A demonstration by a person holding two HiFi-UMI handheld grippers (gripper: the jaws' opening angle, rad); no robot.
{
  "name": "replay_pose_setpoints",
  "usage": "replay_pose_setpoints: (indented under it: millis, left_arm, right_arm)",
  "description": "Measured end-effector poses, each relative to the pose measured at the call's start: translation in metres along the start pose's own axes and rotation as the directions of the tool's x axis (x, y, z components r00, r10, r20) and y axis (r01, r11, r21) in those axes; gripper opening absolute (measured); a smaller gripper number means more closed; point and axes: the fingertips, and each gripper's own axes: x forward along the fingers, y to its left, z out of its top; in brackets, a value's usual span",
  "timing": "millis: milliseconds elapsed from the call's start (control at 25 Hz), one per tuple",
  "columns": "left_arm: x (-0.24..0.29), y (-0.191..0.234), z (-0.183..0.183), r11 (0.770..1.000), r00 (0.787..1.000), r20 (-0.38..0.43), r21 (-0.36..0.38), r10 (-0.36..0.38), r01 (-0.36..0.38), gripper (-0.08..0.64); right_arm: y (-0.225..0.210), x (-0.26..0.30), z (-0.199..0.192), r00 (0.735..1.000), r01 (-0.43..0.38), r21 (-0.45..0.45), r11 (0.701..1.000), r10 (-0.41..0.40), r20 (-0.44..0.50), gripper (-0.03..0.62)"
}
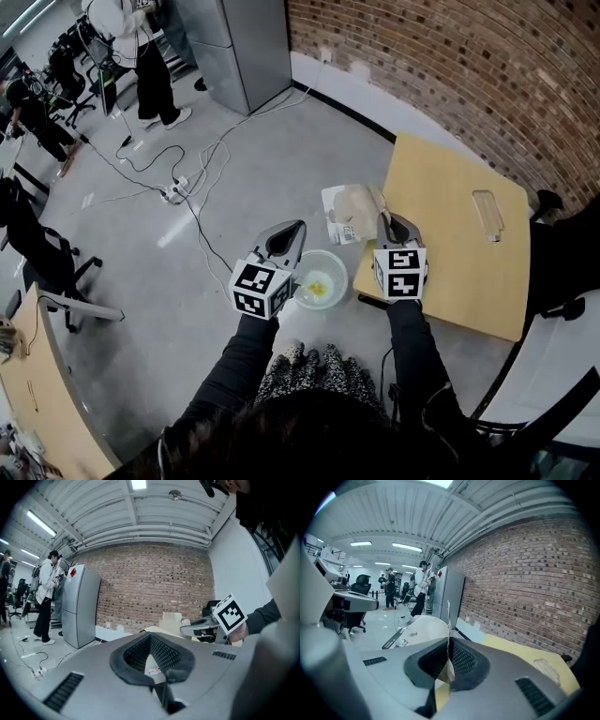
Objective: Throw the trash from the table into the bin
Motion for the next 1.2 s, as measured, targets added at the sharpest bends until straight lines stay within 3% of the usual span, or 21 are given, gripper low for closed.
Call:
replay_pose_setpoints:
  millis: [280, 760, 1200]
  left_arm:
    - [-0.021, 0.035, -0.007, 1.0, 1.0, -0.001, -0.008, 0.024, -0.024, 0.006]
    - [-0.037, 0.073, -0.029, 0.999, 1.0, -0.023, -0.031, 0.021, -0.022, 0.005]
    - [-0.04, 0.092, -0.071, 0.998, 0.998, -0.061, -0.064, 0.004, -0.008, 0.006]
  right_arm:
    - [0.058, 0.019, 0.011, 0.997, -0.072, 0.015, 0.997, 0.071, 0.016, 0.011]
    - [0.108, 0.047, 0.006, 0.998, -0.071, 0.048, 0.996, 0.071, 0.002, 0.011]
    - [0.143, 0.061, -0.042, 0.995, -0.079, 0.104, 0.991, 0.085, -0.053, 0.011]
